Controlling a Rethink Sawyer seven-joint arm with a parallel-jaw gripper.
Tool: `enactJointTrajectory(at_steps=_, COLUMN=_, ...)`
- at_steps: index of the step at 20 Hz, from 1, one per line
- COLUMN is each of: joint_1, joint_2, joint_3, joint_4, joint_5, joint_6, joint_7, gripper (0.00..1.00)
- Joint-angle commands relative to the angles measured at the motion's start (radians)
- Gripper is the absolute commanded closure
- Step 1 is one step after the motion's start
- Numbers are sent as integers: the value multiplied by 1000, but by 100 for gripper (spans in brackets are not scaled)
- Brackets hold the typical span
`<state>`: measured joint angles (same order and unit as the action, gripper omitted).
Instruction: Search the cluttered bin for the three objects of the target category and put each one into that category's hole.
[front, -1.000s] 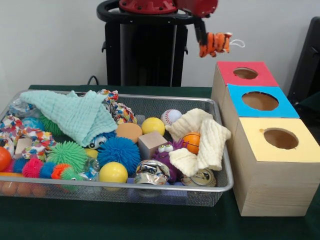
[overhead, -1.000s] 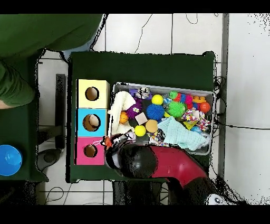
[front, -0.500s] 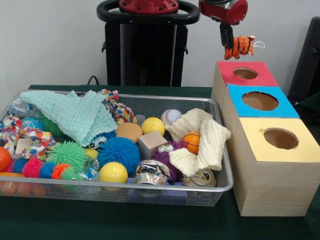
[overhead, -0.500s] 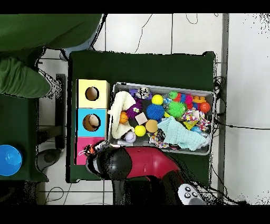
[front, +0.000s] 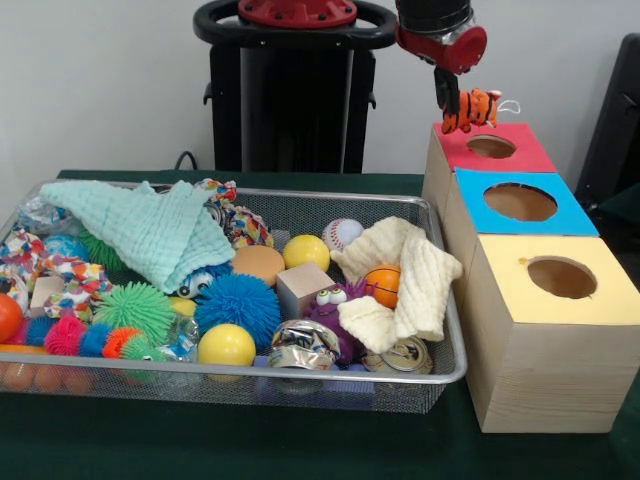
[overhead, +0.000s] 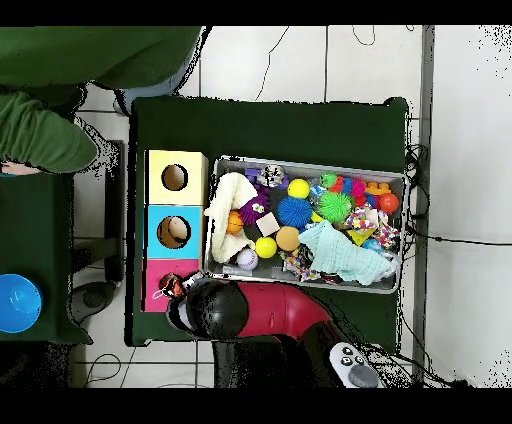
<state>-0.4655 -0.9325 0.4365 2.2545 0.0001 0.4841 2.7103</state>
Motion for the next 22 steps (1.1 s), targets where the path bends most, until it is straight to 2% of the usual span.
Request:
enactJointTrajectory(at_steps=1, joint_1=7, joint_2=43, joint_3=-69, joint_4=-68, joint_5=48, joint_6=-78, joint_7=115, gripper=100)
enactJointTrajectory(at_steps=9, joint_1=16, joint_2=-10, joint_3=-61, joint_4=-85, joint_5=135, joint_6=-52, joint_7=143, gripper=100)
enactJointTrajectory(at_steps=22, joint_1=88, joint_2=8, joint_3=-147, joint_4=-147, joint_5=187, joint_6=-45, joint_7=148, gripper=100)
